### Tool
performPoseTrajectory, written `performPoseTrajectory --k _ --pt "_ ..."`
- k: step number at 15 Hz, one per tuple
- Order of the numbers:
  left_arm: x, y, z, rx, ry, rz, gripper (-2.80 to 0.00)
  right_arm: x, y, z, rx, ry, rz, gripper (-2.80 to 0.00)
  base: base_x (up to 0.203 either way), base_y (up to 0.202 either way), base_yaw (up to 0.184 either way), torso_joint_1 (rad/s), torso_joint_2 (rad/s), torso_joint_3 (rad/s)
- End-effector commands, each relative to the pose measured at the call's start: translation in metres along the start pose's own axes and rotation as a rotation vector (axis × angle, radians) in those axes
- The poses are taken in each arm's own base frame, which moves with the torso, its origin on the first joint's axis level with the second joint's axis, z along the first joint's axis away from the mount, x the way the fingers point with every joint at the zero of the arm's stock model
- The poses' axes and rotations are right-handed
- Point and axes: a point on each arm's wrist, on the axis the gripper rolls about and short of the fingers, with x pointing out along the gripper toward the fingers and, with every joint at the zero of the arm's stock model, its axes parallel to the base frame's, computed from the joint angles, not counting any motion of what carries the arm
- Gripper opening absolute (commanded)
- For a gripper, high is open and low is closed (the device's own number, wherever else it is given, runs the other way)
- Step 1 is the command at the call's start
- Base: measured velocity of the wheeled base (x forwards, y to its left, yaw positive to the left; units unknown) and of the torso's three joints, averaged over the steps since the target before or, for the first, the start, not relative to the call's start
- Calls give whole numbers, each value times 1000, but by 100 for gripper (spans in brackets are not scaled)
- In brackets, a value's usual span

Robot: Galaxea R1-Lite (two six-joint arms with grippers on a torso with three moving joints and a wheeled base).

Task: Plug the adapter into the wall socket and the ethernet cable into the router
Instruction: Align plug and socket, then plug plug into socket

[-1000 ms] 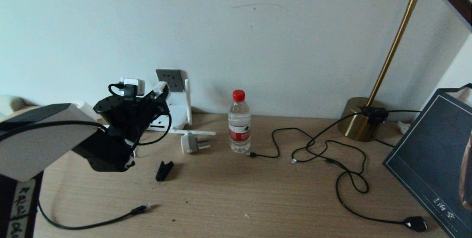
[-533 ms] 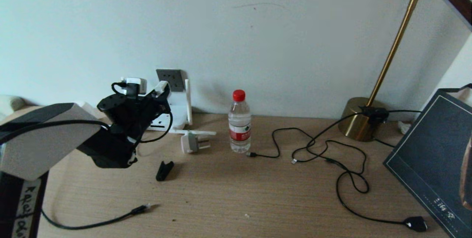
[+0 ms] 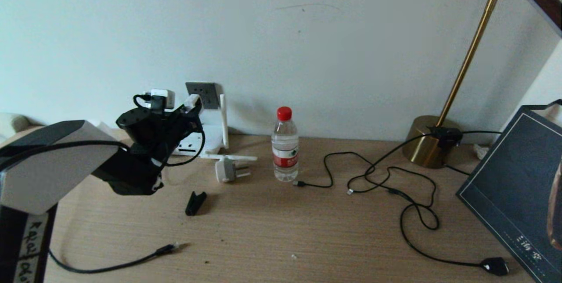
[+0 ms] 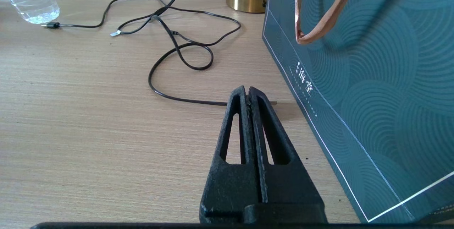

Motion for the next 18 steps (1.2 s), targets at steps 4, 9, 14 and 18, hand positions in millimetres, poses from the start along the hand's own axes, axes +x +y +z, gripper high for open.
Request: performPoseTrajectory --k 4,9,14,18 --pt "6 2 9 3 -23 16 -280 0 0 0 2 0 0 -280 0 0 0 0 0 0" --pt "6 2 5 2 -12 15 -280 0 0 0 0 2 0 -280 0 0 0 0 0 0" --pt "10 2 4 2 -13 15 -280 0 0 0 0 0 0 -280 0 0 0 0 0 0" --pt "14 3 5 2 -8 17 -280 0 0 0 0 0 0 -280 0 0 0 0 0 0"
